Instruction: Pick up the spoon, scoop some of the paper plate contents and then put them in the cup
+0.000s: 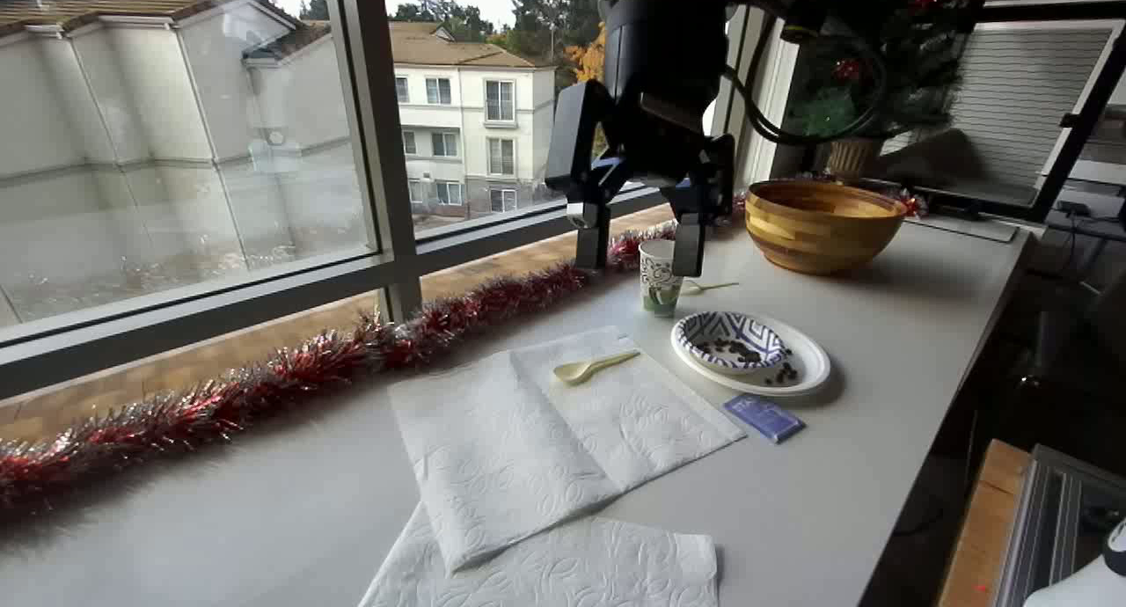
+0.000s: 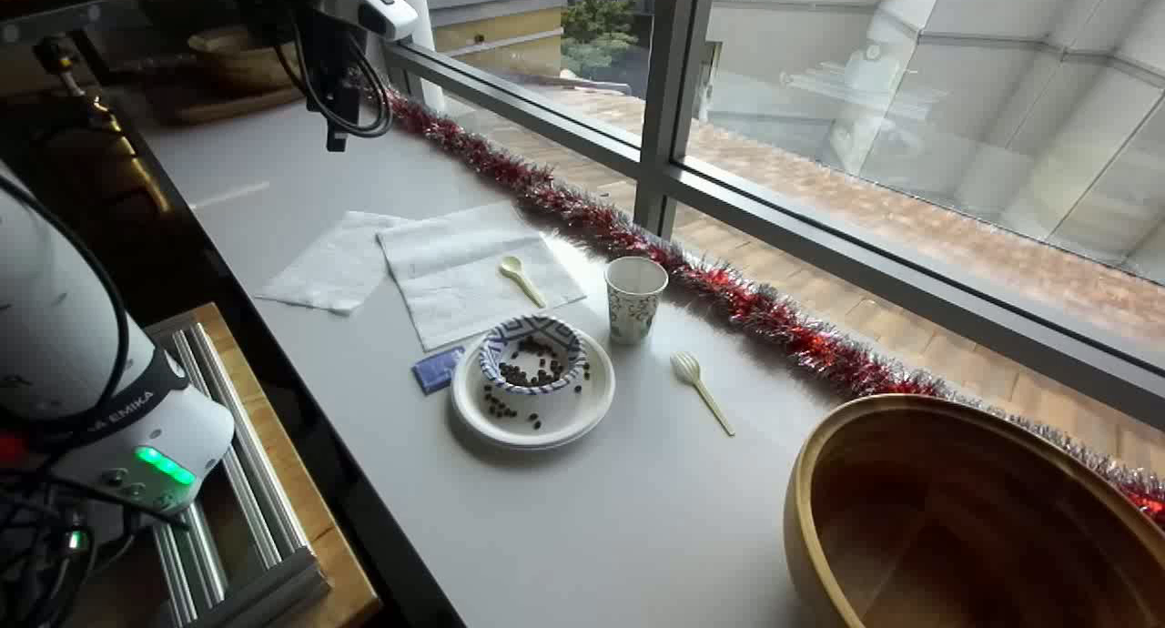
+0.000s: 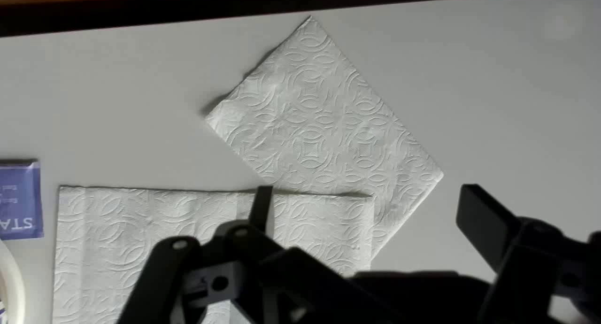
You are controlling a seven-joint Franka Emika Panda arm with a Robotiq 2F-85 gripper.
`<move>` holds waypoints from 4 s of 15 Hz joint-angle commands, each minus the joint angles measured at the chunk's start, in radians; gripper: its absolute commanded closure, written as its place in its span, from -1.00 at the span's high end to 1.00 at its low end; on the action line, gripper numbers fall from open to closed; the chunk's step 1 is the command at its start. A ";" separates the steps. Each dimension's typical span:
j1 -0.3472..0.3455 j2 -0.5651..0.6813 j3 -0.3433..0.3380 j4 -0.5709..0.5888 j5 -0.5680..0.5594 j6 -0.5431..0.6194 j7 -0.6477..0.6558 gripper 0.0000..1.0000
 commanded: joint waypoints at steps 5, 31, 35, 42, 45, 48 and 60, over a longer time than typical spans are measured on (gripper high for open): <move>-0.016 -0.001 0.015 0.002 0.004 -0.005 -0.004 1.00; -0.135 0.293 -0.051 0.163 0.185 0.110 0.265 1.00; -0.175 0.377 -0.097 0.147 0.313 0.197 0.245 1.00; -0.243 0.512 -0.164 0.145 0.587 0.325 0.218 1.00; -0.252 0.571 -0.171 0.151 0.728 0.428 0.212 1.00; -0.246 0.639 -0.161 0.168 0.900 0.528 0.198 1.00; -0.236 0.727 -0.174 0.204 0.937 0.530 0.141 1.00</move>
